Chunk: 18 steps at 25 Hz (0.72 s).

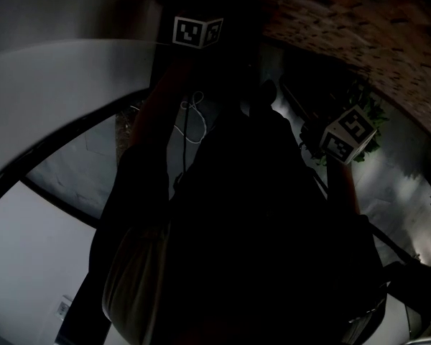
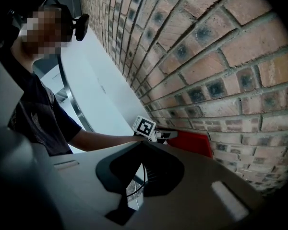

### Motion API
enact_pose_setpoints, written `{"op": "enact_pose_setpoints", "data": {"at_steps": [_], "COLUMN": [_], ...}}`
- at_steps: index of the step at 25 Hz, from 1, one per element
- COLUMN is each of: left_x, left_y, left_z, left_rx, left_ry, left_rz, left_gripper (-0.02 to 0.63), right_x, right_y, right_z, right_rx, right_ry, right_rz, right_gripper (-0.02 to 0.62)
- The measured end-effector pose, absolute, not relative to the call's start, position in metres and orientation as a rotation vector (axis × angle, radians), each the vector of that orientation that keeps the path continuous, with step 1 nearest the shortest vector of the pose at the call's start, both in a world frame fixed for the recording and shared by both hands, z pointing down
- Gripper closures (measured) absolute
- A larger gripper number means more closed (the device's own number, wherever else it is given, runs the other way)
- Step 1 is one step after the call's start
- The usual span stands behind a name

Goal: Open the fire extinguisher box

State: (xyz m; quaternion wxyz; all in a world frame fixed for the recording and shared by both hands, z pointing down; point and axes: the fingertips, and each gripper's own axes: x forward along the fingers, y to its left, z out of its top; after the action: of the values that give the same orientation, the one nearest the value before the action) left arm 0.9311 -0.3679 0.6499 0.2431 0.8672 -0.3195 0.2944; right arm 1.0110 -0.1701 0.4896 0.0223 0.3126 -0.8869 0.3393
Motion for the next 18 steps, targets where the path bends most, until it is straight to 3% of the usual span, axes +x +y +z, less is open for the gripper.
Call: {"op": "enact_pose_setpoints", "data": {"at_steps": [1,5,18], "left_x": [0.936,0.957,0.958], "left_y": [-0.366,-0.353,-0.311], "left_z": [0.641,0.601,0.542], "left_rx": [2.389,2.45,2.452], "left_ry": [-0.858,-0.783,-0.712], "left_rz": [0.771,0.602,0.453], "left_gripper": [0.471,0.603,0.603], "right_x": [1.01,1.015,1.008], "right_y": [-0.17,-0.173,-0.191], "right_z": [0.489,0.49,0.489], "right_rx": [0.962,0.944,0.93], "right_ry": [-2.744,-2.733,-2.756], "right_rz": [1.057,1.01,1.085], "right_gripper": [0.595,0.595,0.595]}}
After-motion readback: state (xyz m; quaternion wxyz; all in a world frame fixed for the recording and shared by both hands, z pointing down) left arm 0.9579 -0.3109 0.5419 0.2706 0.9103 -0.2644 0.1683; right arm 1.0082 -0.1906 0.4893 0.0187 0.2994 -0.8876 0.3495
